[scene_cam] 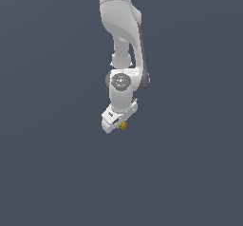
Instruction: Pick up the object and move it to a goal position.
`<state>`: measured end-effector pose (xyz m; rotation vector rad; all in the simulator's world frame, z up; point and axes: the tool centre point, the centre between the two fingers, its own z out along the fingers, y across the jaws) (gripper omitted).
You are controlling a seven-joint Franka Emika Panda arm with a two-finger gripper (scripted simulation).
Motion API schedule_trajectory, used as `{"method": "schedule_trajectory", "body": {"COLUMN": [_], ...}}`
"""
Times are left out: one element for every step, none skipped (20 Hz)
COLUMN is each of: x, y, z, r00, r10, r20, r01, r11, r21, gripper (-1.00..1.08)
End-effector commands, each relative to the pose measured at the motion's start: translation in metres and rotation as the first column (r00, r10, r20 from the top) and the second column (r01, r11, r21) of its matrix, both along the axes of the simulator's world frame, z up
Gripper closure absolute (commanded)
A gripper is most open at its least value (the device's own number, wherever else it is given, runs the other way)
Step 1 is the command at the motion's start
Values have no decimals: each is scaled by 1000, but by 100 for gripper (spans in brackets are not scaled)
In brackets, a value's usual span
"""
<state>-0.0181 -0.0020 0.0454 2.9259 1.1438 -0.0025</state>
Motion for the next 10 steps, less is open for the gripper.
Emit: {"method": "schedule_trajectory", "body": {"x": [-1, -2, -3, -4, -5, -6, -7, -8, -10, -11], "y": [6, 9, 12, 16, 20, 24, 28, 32, 37, 42], "z": [14, 21, 28, 36, 44, 53, 63, 73, 83, 94], "r00": [1000, 1000, 1000, 1000, 1000, 1000, 1000, 1000, 1000, 1000], "r10": [1, 1, 1, 1, 1, 1, 1, 1, 2, 2], "r20": [1, 1, 1, 1, 1, 1, 1, 1, 1, 1], "r01": [-1, -1, -1, -1, -1, -1, -1, -1, -2, -2], "r11": [1000, 1000, 1000, 1000, 1000, 1000, 1000, 1000, 1000, 1000], "r21": [0, -1, -1, -1, -1, -1, -1, -1, -2, -2], "gripper": [108, 108, 108, 108, 108, 108, 108, 108, 108, 108]}}
